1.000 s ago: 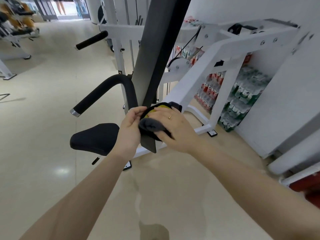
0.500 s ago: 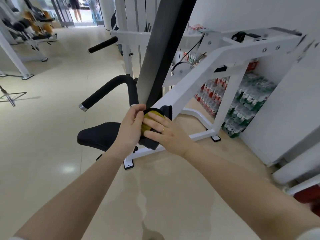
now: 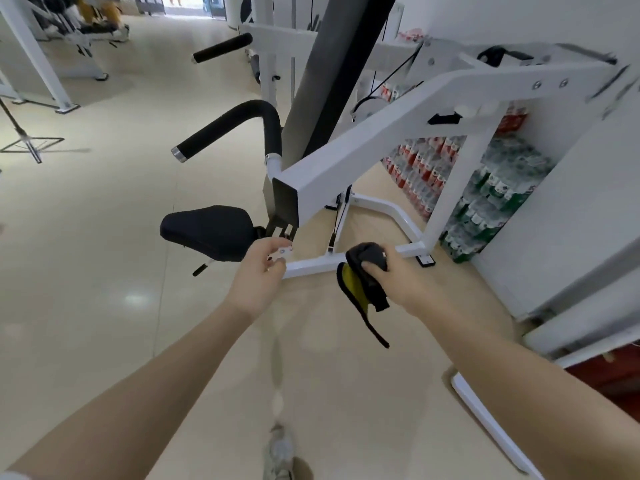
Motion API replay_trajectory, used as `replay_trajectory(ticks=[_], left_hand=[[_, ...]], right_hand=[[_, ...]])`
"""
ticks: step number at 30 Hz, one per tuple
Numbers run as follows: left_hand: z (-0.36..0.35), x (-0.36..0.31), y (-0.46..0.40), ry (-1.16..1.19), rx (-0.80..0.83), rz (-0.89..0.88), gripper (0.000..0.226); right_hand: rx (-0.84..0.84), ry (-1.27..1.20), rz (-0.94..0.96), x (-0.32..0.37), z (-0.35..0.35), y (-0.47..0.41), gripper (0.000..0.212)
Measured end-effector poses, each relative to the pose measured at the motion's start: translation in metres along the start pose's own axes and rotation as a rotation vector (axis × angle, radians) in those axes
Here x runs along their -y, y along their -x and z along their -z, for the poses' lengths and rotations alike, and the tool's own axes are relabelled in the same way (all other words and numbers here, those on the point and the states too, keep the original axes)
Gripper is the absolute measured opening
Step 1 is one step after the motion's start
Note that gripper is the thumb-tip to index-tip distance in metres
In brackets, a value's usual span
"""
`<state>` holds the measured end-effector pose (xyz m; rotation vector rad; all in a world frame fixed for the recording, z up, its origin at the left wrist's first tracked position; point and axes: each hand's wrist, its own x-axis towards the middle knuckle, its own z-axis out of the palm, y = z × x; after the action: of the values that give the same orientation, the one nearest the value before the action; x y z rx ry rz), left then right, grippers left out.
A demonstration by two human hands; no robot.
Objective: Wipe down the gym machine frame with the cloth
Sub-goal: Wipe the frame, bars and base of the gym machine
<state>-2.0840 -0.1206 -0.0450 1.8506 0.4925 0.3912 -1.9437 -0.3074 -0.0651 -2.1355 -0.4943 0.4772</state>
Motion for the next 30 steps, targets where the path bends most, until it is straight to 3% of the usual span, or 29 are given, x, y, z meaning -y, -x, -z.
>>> replay_trajectory(ticks=[2,5,9,14,22,26,30], left_hand=[[-0.006,0.0,0.015,-0.019,0.105,0.031,0.028],[-0.006,-0.007,0.028,0.019,0.222,-0.003,0.031],[0.014,-0.019,0.029,0.077,0.26,-0.097,0.029],[0.062,-0.006,0.012,-0.124,0.259,-0.135,0.011],[0.173,0.024,-0.017,-0.267,0.343,-0.207,0.015],[0.237,0.04,-0.039,-0.213,0.283,-0.222,0.016],[0.288,0.043,-0.066,-0.173,0.265,-0.224,0.022]], right_hand=[[0.037,-0.239,-0.077,0.013,-0.009,0.017,0.026],[0.189,-0.385,0.019,0.041,-0.021,0.035,0.016],[0.326,-0.317,0.136,0.081,-0.034,0.047,0.012],[0.272,-0.349,0.134,0.103,-0.05,0.044,0.018],[0.155,-0.136,0.021,0.155,-0.156,0.028,0.016],[0.229,-0.199,-0.012,0.208,-0.205,0.012,0.024],[0.251,0.022,0.085,0.247,-0.241,-0.009,0.031]])
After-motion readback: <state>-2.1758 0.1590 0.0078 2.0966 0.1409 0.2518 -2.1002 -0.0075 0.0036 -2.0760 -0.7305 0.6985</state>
